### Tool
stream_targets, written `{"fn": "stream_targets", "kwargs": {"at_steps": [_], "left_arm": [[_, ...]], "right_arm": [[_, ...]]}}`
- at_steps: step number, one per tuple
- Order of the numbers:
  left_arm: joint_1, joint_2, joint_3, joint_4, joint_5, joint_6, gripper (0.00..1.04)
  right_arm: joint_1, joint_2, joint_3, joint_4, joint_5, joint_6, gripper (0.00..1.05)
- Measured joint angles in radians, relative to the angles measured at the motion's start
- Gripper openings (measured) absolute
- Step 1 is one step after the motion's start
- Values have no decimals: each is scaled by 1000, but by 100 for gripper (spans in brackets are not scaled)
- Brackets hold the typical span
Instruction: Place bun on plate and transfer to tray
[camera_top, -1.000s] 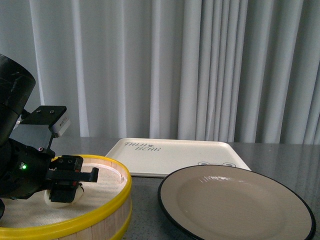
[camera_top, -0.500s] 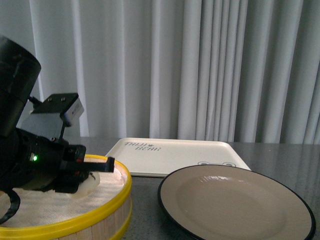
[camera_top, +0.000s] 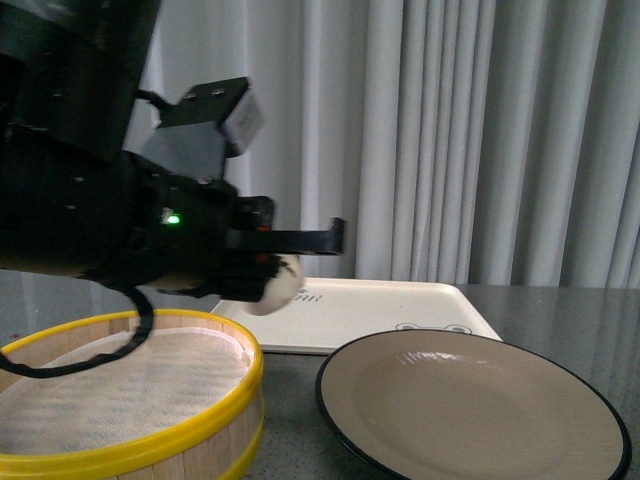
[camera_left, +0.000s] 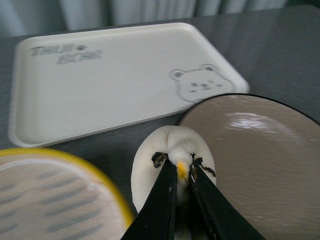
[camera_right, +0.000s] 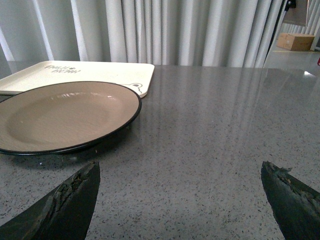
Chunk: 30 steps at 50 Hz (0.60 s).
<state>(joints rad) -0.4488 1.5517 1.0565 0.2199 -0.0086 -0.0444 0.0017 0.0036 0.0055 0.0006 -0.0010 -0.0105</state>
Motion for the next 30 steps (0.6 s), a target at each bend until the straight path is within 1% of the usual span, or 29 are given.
{"fn": "stream_targets", "kwargs": {"at_steps": [5, 11, 21, 30], "left_arm": [[-68, 66, 47, 4, 66, 21, 4], [-107, 153, 122, -19, 97, 30, 4], [-155, 275, 228, -99, 91, 44, 4], [-190, 313, 243, -130, 95, 44, 4]], "right_arm": [[0, 0, 0, 0, 0, 0, 96], [0, 0, 0, 0, 0, 0, 96], [0, 0, 0, 0, 0, 0, 96], [0, 0, 0, 0, 0, 0, 96]]}}
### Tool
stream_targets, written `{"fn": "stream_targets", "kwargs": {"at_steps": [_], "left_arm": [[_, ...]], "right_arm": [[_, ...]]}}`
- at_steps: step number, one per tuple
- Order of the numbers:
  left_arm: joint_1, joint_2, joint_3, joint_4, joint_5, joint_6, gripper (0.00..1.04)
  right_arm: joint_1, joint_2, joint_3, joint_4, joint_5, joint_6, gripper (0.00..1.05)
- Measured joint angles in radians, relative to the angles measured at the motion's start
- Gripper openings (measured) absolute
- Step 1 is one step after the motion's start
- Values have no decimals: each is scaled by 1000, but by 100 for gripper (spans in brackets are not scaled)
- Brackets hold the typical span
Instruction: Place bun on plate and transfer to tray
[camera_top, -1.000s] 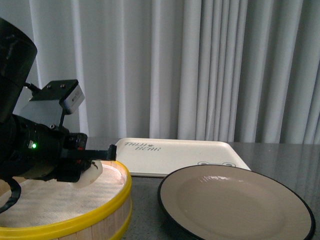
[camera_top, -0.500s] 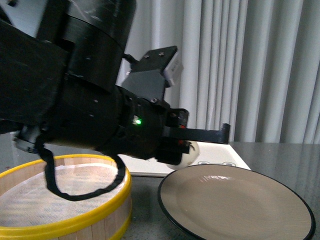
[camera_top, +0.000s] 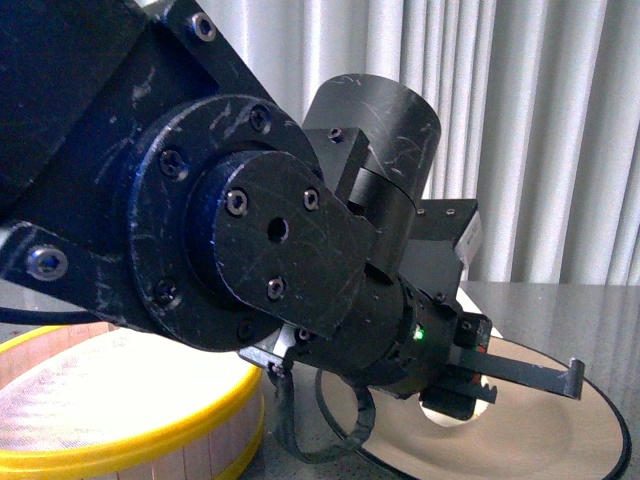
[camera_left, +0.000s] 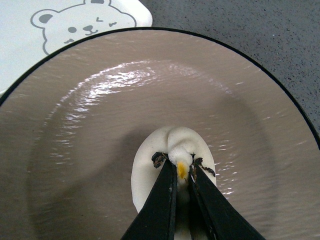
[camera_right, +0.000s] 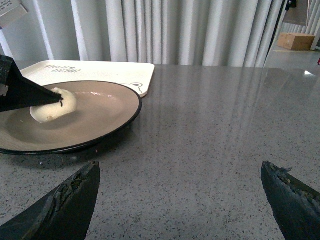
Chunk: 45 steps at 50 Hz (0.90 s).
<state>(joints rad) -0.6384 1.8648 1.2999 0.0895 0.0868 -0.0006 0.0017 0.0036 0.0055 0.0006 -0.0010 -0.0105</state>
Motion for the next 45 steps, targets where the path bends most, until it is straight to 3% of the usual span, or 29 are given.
{"fn": "stream_targets", "kwargs": {"at_steps": [19, 38, 45], "left_arm": [[-41, 49, 8, 22, -92, -6, 5], [-41, 52, 11, 47, -95, -63, 74], [-31, 52, 27, 47, -91, -100, 92]], "right_arm": [[0, 0, 0, 0, 0, 0, 96], [0, 0, 0, 0, 0, 0, 96], [0, 0, 0, 0, 0, 0, 96]]}}
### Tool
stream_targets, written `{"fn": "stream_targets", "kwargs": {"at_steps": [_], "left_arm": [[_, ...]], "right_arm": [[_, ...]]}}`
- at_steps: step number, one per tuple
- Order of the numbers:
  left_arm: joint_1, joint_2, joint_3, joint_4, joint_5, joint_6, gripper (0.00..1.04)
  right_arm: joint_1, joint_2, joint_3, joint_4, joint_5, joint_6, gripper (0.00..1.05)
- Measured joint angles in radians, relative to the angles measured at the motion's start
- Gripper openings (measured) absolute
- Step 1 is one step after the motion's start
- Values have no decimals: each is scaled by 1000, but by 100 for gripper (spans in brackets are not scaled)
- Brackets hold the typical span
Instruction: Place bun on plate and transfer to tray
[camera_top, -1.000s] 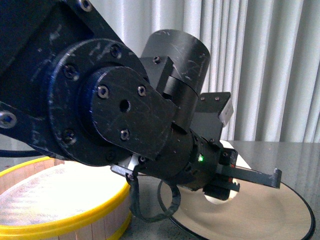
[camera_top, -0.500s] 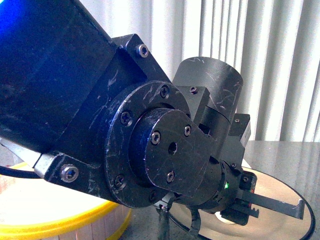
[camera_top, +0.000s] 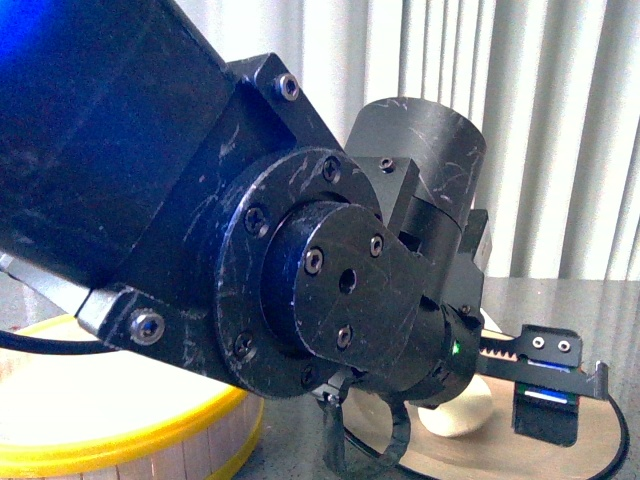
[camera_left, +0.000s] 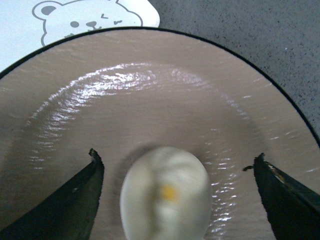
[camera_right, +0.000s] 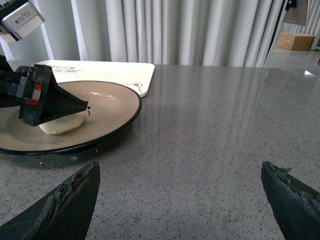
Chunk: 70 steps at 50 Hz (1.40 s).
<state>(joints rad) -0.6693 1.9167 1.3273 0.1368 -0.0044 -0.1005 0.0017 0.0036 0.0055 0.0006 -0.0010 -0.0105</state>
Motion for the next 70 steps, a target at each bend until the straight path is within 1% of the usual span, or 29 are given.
{"fn": "stream_targets", "kwargs": {"at_steps": [1, 4, 7, 13, 24, 27, 29, 33, 35, 38, 41, 42, 43, 45, 47, 48, 51, 55, 58, 63, 64, 66, 70], "left_arm": [[2, 0, 4, 0, 3, -7, 95], [10, -5, 10, -7, 19, -19, 100], [18, -12, 16, -16, 39, -41, 98], [46, -39, 16, -16, 40, -63, 98], [130, -49, 69, -42, -10, -115, 98], [168, -49, 91, -49, -31, -123, 98], [211, -49, 122, -75, -71, -135, 98], [315, -47, 206, -195, -187, -179, 98], [352, -49, 217, -203, -226, -180, 98], [383, -51, 219, -204, -240, -186, 98], [389, -51, 216, -198, -245, -179, 98], [389, -59, 187, -131, -258, -155, 94], [389, -71, 140, -32, -268, -114, 90], [389, -90, 83, 72, -265, -75, 85], [394, -136, -29, 236, -251, -22, 78], [396, -147, -55, 267, -247, -11, 76], [405, -224, -203, 422, -225, 34, 65], [426, -300, -333, 521, -208, 61, 54], [453, -366, -444, 581, -198, 74, 44], [509, -465, -665, 659, -171, 82, 19], [511, -474, -686, 665, -166, 82, 16], [520, -517, -764, 689, -144, 85, 4], [535, -589, -859, 718, -118, 91, 4]], "right_arm": [[0, 0, 0, 0, 0, 0, 96], [0, 0, 0, 0, 0, 0, 96], [0, 0, 0, 0, 0, 0, 96], [0, 0, 0, 0, 0, 0, 96], [0, 0, 0, 0, 0, 0, 96], [0, 0, 0, 0, 0, 0, 96], [0, 0, 0, 0, 0, 0, 96], [0, 0, 0, 0, 0, 0, 96], [0, 0, 0, 0, 0, 0, 96], [0, 0, 0, 0, 1, 0, 96], [0, 0, 0, 0, -1, 0, 96], [0, 0, 0, 0, -1, 0, 96], [0, 0, 0, 0, -1, 0, 96], [0, 0, 0, 0, 0, 0, 96], [0, 0, 0, 0, 0, 0, 96], [0, 0, 0, 0, 3, 0, 96], [0, 0, 0, 0, 3, 0, 96], [0, 0, 0, 0, 2, 0, 96], [0, 0, 0, 0, 2, 0, 96], [0, 0, 0, 0, 2, 0, 96], [0, 0, 0, 0, 2, 0, 96], [0, 0, 0, 0, 1, 0, 96], [0, 0, 0, 0, 2, 0, 96]]}}
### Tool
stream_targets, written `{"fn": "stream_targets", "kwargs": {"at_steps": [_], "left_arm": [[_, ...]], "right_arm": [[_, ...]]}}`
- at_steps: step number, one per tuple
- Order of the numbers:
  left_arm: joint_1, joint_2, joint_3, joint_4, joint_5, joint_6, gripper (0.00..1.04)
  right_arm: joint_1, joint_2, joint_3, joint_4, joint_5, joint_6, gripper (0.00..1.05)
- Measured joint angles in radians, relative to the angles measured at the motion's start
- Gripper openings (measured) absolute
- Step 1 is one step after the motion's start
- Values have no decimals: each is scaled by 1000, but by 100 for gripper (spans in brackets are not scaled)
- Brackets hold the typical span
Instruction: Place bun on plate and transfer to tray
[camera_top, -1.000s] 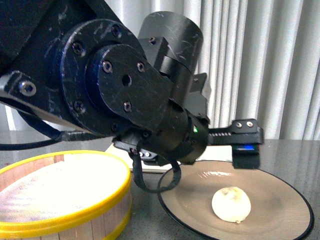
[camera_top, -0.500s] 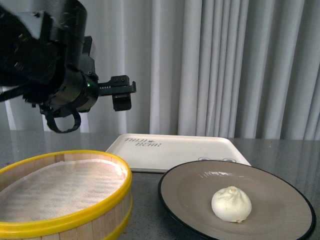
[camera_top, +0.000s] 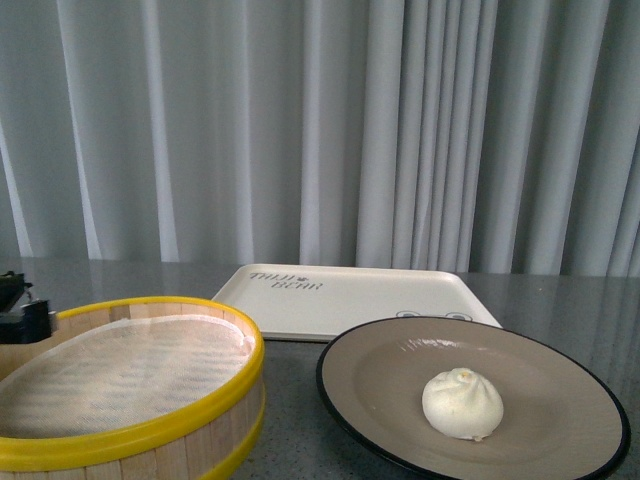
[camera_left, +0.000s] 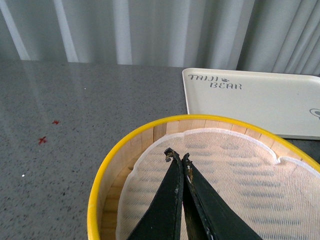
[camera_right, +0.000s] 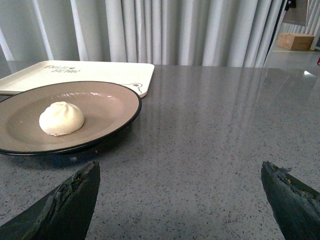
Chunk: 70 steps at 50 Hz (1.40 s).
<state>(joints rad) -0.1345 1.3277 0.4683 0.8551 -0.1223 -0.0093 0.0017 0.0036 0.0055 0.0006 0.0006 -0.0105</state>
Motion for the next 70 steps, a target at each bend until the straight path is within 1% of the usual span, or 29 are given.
{"fn": "stream_targets", "kwargs": {"at_steps": [8, 14, 17, 20, 25, 42, 44, 46, 70], "left_arm": [[42, -125, -153, 22, 25, 2, 4], [57, -216, -236, 19, 50, 2, 4], [64, -246, -257, 12, 57, 2, 4], [101, -279, -281, 0, 110, 2, 4], [129, -338, -318, -24, 116, 2, 4], [133, -525, -397, -133, 120, 2, 4], [133, -531, -427, -94, 120, 2, 4], [133, -543, -439, -99, 120, 2, 4], [133, -824, -443, -356, 120, 2, 4]], "right_arm": [[0, 0, 0, 0, -1, 0, 96], [0, 0, 0, 0, -1, 0, 96], [0, 0, 0, 0, -1, 0, 96], [0, 0, 0, 0, -1, 0, 96], [0, 0, 0, 0, -1, 0, 96], [0, 0, 0, 0, -1, 0, 96], [0, 0, 0, 0, -1, 0, 96], [0, 0, 0, 0, -1, 0, 96], [0, 0, 0, 0, -1, 0, 96]]}}
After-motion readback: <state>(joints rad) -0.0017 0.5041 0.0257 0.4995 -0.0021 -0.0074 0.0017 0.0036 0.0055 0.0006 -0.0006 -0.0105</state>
